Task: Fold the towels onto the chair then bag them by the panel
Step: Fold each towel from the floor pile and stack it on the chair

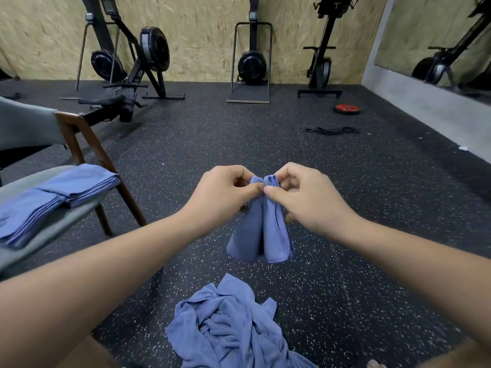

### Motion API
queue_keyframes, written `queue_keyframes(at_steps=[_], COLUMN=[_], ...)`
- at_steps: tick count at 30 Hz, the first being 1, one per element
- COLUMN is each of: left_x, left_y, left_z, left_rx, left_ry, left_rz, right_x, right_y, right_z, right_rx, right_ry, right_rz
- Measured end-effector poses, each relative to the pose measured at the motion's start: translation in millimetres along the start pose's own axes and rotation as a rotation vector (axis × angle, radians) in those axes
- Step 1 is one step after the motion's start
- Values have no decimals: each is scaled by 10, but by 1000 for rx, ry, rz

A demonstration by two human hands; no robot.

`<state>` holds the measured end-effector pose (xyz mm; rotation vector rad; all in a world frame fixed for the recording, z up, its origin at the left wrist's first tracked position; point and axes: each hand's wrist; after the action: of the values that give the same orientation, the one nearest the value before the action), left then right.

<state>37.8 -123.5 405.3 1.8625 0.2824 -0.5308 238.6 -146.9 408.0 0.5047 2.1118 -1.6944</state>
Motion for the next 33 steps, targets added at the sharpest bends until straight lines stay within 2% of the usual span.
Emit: queue_keyframes(at_steps=[5,10,13,15,17,21,24,27,30,33], left_x=[-48,-75,-102,-132,-144,-135,-151,-198,-237,-265], left_y=[-13,19,9,47,93,113,77,33,-73,-206], left_z=[9,40,19,25,47,74,60,80,97,58], left_rx=[20,64,75,55,55,69,54,17,-36,-66], left_ry=[18,-4,-5,-57,-140,-186,-205,-297,-396,-457], left_rz=[-65,-127,-143,-84,-5,180,260,248,107,42], right_x=[-16,-24,-66,-145,-223,-340,-391,-432,-466,-507], right_y=[-56,13,25,11,-1,27,79,58,54,70], right_z=[46,55,49,3,-52,-91,-99,-96,-105,-129], right_rx=[53,-5,-87,-224,-267,-74,-125,-192,-193,-185], right_ry=[-110,-199,-180,-55,-31,-349,-415,-393,-374,-325], right_rz=[-173,-110,-41,140,267,286,279,190,146,175])
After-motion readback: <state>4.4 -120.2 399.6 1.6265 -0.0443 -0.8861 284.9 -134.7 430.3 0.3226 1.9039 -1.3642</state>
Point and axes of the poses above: each hand's wrist, its own z-axis away from the middle knuckle, its own x-axis out of the palm, y = z × x, and after that the axes turned 3 degrees about x, right-handed
